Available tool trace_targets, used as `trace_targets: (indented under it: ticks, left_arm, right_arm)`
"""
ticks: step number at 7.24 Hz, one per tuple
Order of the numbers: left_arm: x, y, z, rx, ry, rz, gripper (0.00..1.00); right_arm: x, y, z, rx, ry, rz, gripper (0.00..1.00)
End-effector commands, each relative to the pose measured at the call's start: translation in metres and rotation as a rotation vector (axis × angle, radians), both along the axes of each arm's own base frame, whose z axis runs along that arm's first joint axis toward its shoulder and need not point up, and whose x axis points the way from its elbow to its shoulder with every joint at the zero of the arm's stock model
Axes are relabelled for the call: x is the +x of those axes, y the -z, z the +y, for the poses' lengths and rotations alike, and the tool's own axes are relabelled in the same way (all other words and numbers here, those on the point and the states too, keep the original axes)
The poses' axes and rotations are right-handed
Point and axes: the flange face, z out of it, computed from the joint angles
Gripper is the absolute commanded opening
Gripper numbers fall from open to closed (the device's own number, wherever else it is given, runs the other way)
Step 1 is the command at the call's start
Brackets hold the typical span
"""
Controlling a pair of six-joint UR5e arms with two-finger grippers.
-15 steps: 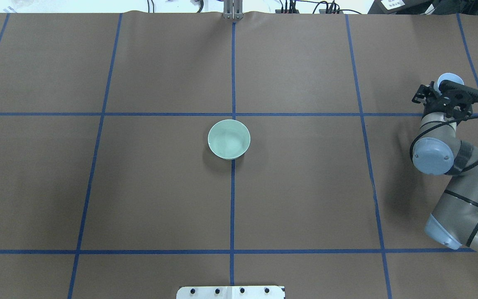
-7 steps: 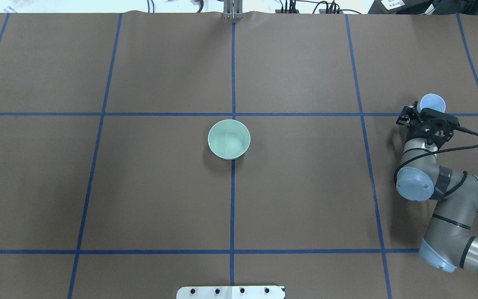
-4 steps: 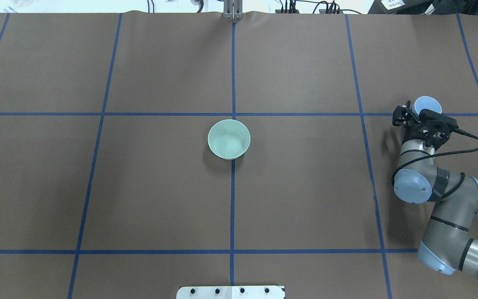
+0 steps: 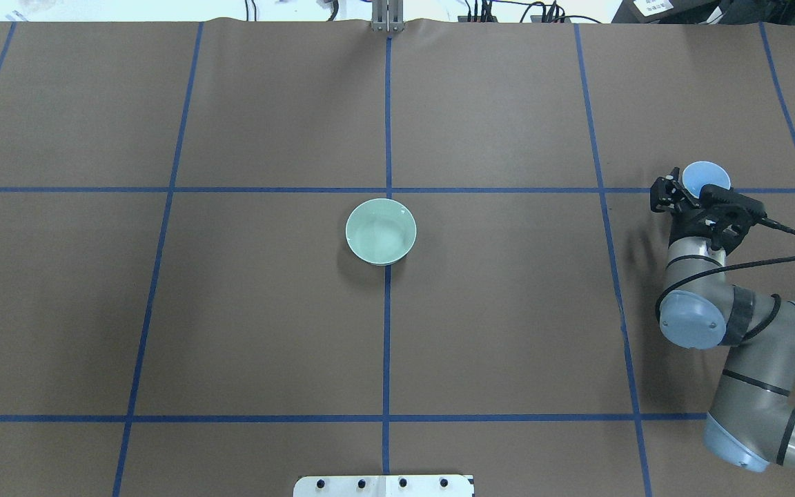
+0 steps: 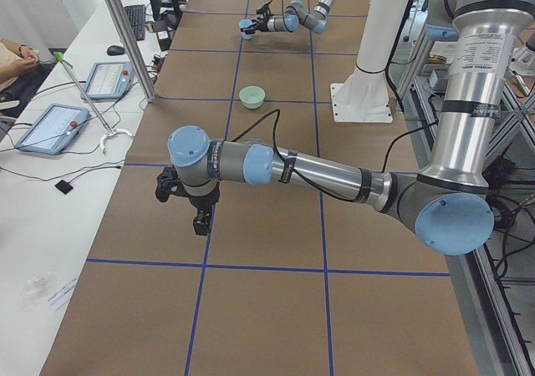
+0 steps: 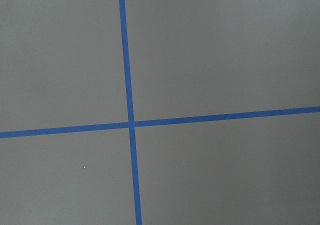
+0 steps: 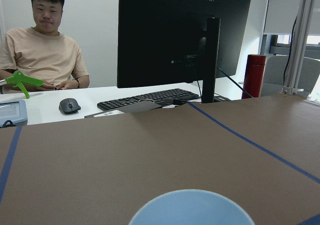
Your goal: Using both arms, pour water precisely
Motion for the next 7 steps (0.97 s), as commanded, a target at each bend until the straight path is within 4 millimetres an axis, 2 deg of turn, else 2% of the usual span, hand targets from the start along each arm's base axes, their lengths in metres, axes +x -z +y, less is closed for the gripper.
trace_targets:
  ticks: [1,2,4,5,6,7]
  left_arm:
    - [0.001,0.0,0.0,-0.001,0.001,0.0,1.0]
    - [0.001,0.001,0.0,-0.002,0.002,0.002,1.0]
    - [0.001,0.001,0.0,-0.001,0.002,0.002,1.0]
    - [0.001,0.002,-0.001,0.001,0.002,0.002,1.0]
    - [0.001,0.003,-0.001,0.0,0.004,0.002,1.0]
    - [0.001,0.004,-0.002,0.003,0.004,0.002,1.0]
  right_arm:
    - [0.034,-0.004,0.019,0.009,-0.006,0.024,1.0]
    - [0.036,0.009,0.018,0.019,0.0,0.017,1.0]
    - [0.032,0.059,0.019,0.045,0.071,0.029,1.0]
    - [0.028,0.071,0.016,0.017,0.125,0.024,1.0]
    - [0.037,0.083,0.006,-0.022,0.179,0.022,1.0]
    - [0.043,0.106,-0.01,-0.054,0.261,0.012,1.0]
